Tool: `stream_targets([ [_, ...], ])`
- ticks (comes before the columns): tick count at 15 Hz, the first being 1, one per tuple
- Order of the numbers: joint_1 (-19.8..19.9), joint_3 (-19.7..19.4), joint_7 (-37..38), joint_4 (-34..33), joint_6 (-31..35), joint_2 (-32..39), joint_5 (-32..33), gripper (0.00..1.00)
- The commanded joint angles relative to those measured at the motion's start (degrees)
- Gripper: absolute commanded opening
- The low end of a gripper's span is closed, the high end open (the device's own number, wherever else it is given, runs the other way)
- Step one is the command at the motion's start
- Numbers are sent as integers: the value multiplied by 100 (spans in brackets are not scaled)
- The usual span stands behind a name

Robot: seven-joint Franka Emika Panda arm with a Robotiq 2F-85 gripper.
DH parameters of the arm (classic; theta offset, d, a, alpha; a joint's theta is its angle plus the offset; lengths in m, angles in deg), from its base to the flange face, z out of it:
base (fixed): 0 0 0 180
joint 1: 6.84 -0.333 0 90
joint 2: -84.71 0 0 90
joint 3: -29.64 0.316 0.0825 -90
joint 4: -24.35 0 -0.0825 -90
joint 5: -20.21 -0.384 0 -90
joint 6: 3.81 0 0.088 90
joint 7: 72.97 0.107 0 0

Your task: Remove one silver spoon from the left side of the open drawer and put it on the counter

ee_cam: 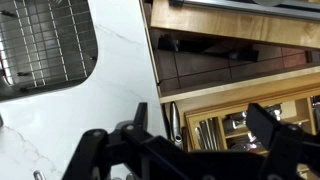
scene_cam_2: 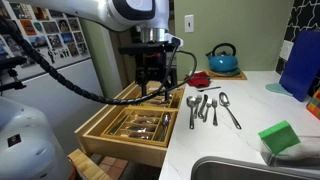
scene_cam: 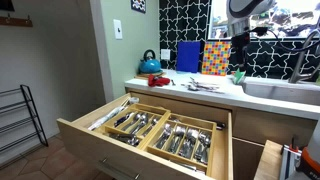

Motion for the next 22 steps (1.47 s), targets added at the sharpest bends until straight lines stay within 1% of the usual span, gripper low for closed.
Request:
stream_targets([
  [1,-23,-17,8,-9,-12,0,5,100],
  [7,-23,-17,9,-9,-12,0,5,100],
  [8,-133,3,-206,-60,74,69,8,100],
  [9,-347,29,-534,-50,239,74,-156,100],
  [10,-476,106,-640,-73,256,160,-276,100],
  [12,-796,180,-893,-167,417,401,-727,100],
  [14,-1036,246,-1155,-335,554,749,-1155,100],
  [17,-1201,327,-1600,-694,764,1408,-1673,100],
  [19,-1200,400,-1876,-1041,857,1964,-1964,100],
  [22,-1079,576,-2148,-1656,896,2808,-2341,100],
])
